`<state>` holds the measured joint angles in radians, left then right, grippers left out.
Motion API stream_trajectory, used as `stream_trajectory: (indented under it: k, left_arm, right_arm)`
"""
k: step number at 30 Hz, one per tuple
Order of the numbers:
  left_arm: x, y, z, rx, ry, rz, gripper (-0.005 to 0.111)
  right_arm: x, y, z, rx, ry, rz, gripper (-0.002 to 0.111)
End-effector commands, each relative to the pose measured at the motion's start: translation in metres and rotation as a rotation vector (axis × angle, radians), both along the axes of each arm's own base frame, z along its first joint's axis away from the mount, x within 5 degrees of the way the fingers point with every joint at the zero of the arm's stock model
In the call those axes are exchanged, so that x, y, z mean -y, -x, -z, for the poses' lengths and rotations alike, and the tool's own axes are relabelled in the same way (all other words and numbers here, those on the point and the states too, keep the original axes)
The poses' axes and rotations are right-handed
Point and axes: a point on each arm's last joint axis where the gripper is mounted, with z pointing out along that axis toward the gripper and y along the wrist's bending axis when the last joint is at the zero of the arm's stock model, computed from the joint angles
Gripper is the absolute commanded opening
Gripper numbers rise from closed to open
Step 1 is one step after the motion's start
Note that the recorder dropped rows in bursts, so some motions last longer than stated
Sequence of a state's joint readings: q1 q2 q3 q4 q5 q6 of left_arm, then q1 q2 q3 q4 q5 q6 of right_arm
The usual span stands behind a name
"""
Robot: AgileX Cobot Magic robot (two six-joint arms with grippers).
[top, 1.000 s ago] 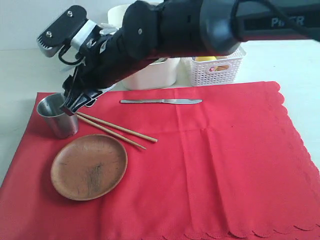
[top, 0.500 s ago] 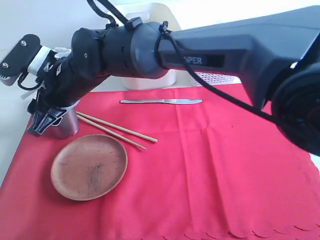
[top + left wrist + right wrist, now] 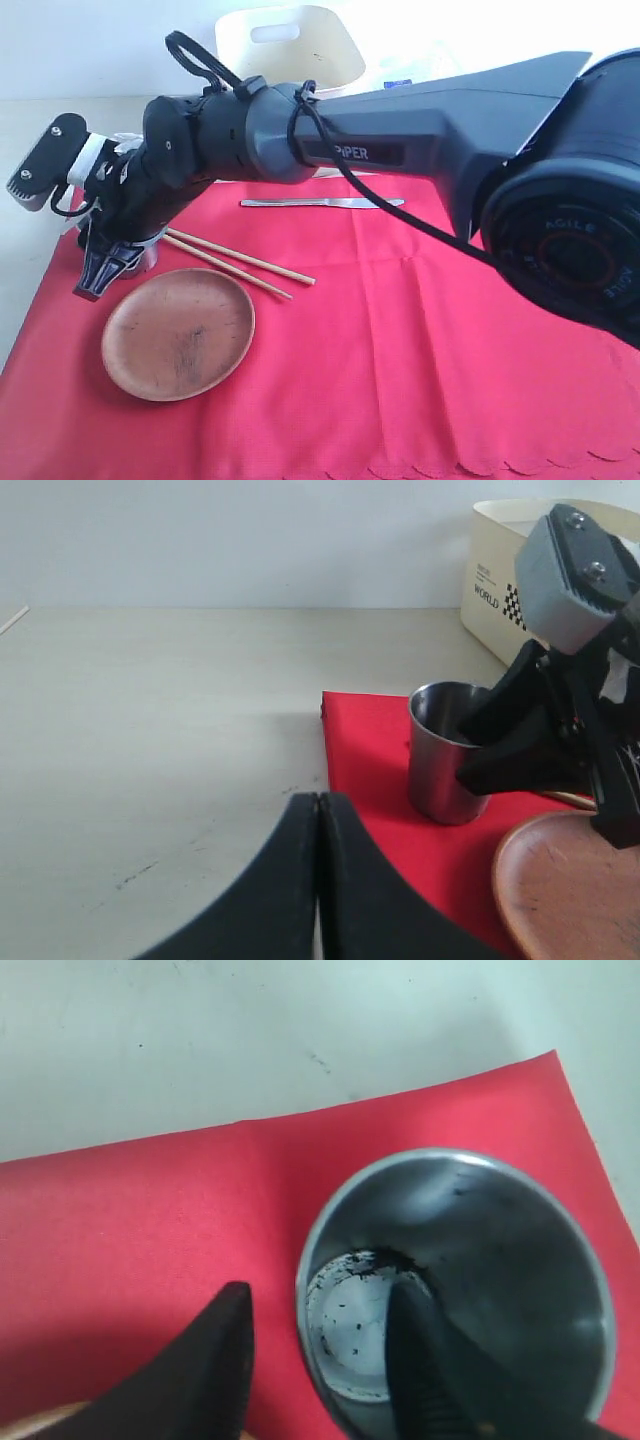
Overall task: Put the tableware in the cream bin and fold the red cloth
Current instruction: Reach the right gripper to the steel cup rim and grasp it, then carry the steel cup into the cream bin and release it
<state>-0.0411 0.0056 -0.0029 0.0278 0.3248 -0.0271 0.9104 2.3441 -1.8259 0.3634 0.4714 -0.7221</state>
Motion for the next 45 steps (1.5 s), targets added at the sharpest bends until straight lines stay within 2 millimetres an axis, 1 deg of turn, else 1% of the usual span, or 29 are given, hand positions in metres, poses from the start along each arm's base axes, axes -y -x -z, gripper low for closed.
stream_trajectory:
  k: [1,6,9,11,13,16,22,25,28,32,37,42,45]
  left_arm:
    - [0.0,0.0,0.0,0.008,-0.004,-0.003,0.0]
    - [0.0,0.0,0.0,0.008,-0.004,-0.003,0.0]
    - [0.0,0.0,0.0,0.008,-0.004,-0.003,0.0]
    - [0.0,0.0,0.0,0.008,-0.004,-0.003,0.0]
    - [0.0,0.0,0.0,0.008,-0.004,-0.003,0.0]
    - [0.0,0.0,0.0,0.008,-0.004,-0.003,0.0]
    - [0.0,0.0,0.0,0.008,-0.004,-0.003,0.0]
    - [0.0,0.0,0.0,0.008,-0.004,-0.003,0.0]
    - [0.0,0.0,0.0,0.008,-0.004,-0.003,0.0]
    - [0.0,0.0,0.0,0.008,-0.004,-0.003,0.0]
    - [0.0,0.0,0.0,0.008,-0.004,-0.003,0.0]
    - [0.0,0.0,0.0,0.008,-0.004,-0.003,0.0]
    - [0.0,0.0,0.0,0.008,-0.004,-0.003,0.0]
  right_arm:
    - [-0.002,0.0,-0.005,0.026,-0.006,-0.015,0.02]
    - [-0.001,0.0,-0.006,0.023,-0.008,-0.013,0.0]
    - [-0.001,0.001,-0.011,0.02,-0.014,-0.011,0.0]
    - [0.0,0.001,-0.02,0.028,-0.025,-0.013,0.0]
    - [0.001,0.002,-0.031,0.039,-0.039,-0.014,0.0]
    - [0.004,0.004,-0.052,0.051,-0.065,-0.014,0.0]
    - [0.015,0.008,-0.107,0.121,-0.144,-0.009,0.0]
    - [0.029,0.002,-0.134,0.134,-0.194,0.04,0.0]
    - [0.047,-0.006,-0.154,0.13,-0.219,0.087,0.0]
    - [0.072,-0.018,-0.169,0.107,-0.204,0.133,0.0]
    - [0.106,-0.042,-0.173,0.056,-0.197,0.242,0.0]
    - [0.138,-0.07,-0.174,0.06,-0.216,0.355,0.0]
    - [0.154,-0.084,-0.177,0.073,-0.252,0.419,0.0]
